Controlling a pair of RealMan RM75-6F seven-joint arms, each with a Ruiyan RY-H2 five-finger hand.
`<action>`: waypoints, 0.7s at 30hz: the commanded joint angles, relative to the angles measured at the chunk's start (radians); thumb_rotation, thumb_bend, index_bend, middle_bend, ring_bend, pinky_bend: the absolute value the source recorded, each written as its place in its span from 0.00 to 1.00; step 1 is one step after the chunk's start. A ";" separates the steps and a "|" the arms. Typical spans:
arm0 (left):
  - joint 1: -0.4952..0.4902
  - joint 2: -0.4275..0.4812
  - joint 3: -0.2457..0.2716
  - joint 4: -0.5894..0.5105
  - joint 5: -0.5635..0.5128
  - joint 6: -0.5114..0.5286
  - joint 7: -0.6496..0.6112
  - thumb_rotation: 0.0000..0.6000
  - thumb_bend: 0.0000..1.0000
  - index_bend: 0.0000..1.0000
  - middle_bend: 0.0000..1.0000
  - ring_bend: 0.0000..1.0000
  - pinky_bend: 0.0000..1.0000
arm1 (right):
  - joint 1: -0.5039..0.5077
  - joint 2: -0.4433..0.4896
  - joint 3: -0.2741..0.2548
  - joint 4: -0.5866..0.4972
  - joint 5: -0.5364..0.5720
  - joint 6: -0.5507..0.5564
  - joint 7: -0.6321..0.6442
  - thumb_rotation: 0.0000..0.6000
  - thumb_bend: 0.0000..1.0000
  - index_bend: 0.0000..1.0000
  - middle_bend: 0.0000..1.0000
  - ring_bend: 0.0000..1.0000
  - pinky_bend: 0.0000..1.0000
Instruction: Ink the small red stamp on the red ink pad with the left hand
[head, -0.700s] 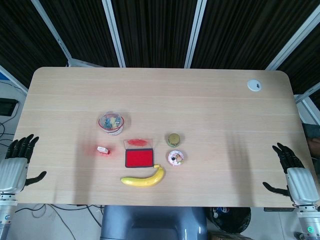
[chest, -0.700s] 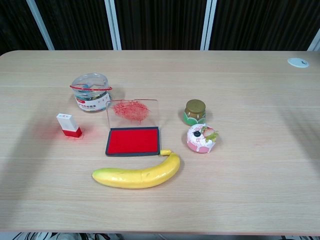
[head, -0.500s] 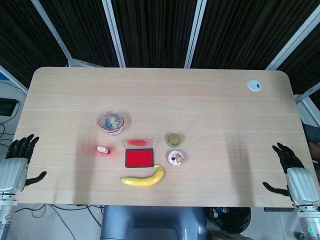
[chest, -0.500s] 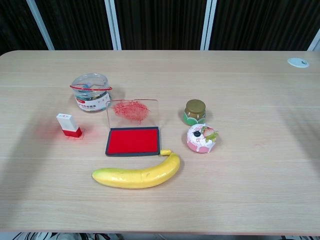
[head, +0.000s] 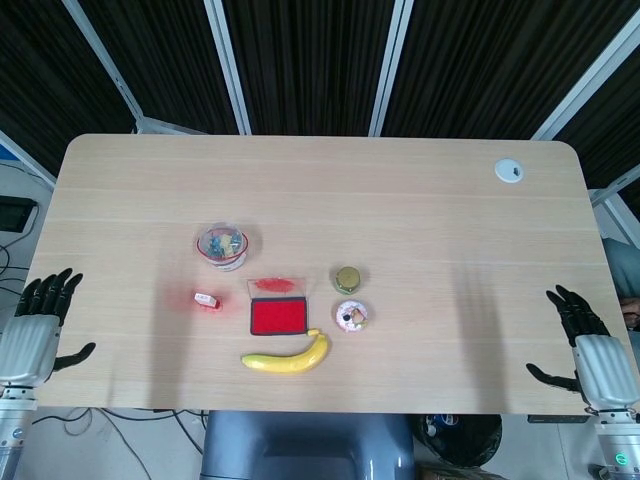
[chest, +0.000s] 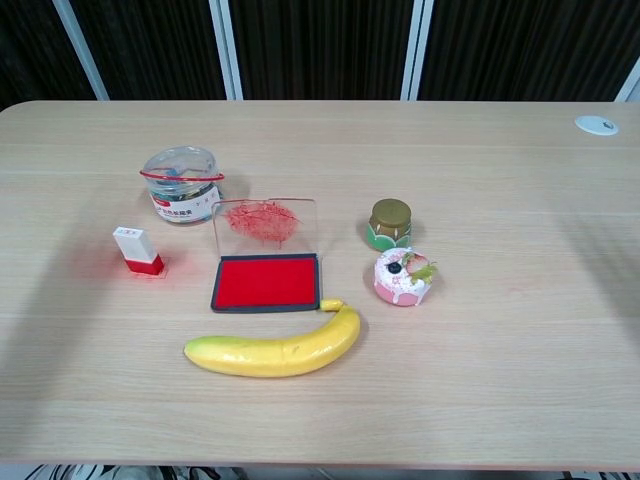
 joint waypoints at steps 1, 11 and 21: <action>-0.015 -0.003 -0.005 0.007 0.008 -0.012 0.018 1.00 0.11 0.00 0.00 0.00 0.03 | 0.001 0.000 0.003 0.000 0.007 -0.004 0.002 1.00 0.16 0.00 0.00 0.00 0.18; -0.119 0.014 -0.028 -0.001 -0.027 -0.176 0.071 1.00 0.16 0.00 0.00 0.00 0.09 | 0.003 0.000 0.002 -0.002 0.008 -0.011 0.006 1.00 0.16 0.00 0.00 0.00 0.18; -0.280 -0.032 -0.066 0.024 -0.113 -0.407 0.160 1.00 0.20 0.13 0.11 0.07 0.17 | 0.004 0.003 0.002 -0.005 0.015 -0.018 0.014 1.00 0.16 0.00 0.00 0.00 0.18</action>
